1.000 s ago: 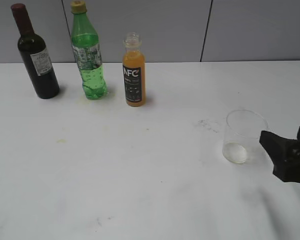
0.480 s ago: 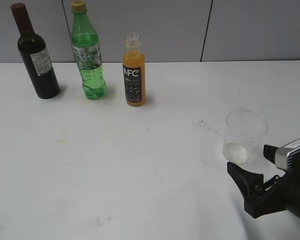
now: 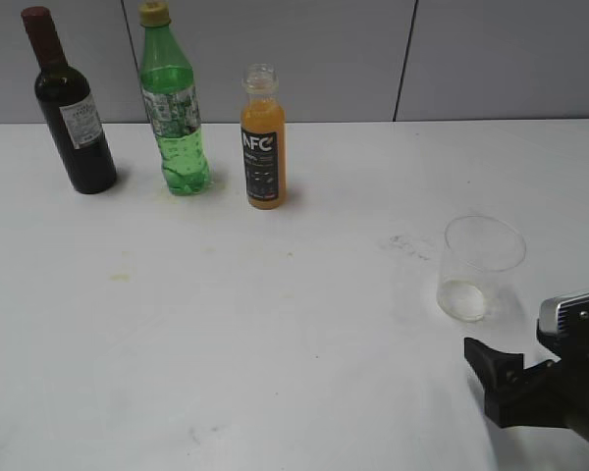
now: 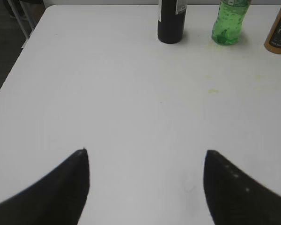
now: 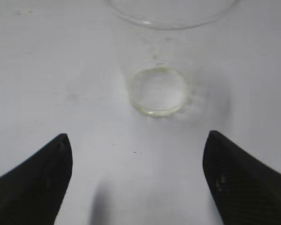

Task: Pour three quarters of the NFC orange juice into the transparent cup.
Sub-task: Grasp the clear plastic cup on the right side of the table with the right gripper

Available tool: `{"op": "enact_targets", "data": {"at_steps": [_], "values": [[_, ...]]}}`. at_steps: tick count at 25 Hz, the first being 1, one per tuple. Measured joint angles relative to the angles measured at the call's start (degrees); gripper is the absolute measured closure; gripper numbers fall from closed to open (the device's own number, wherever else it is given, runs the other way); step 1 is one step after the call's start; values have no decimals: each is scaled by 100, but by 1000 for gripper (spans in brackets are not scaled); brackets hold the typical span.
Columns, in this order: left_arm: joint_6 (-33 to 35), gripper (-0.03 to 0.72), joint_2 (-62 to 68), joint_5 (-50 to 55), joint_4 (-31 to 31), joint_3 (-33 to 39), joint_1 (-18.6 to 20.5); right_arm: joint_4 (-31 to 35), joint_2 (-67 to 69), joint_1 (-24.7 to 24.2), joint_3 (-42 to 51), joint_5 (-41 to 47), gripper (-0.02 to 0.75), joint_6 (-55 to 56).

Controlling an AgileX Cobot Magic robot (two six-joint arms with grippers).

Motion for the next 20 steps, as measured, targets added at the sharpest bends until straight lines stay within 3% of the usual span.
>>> {"op": "enact_targets", "data": {"at_steps": [4, 8, 12, 20], "values": [[0, 104, 0, 0, 0, 0, 0, 656, 0, 0, 0, 0, 106, 65], [0, 104, 0, 0, 0, 0, 0, 503, 0, 0, 0, 0, 164, 156], [0, 104, 0, 0, 0, 0, 0, 136, 18, 0, -242, 0, 122, 192], [0, 104, 0, 0, 0, 0, 0, 336, 490, 0, -768, -31, 90, 211]]}}
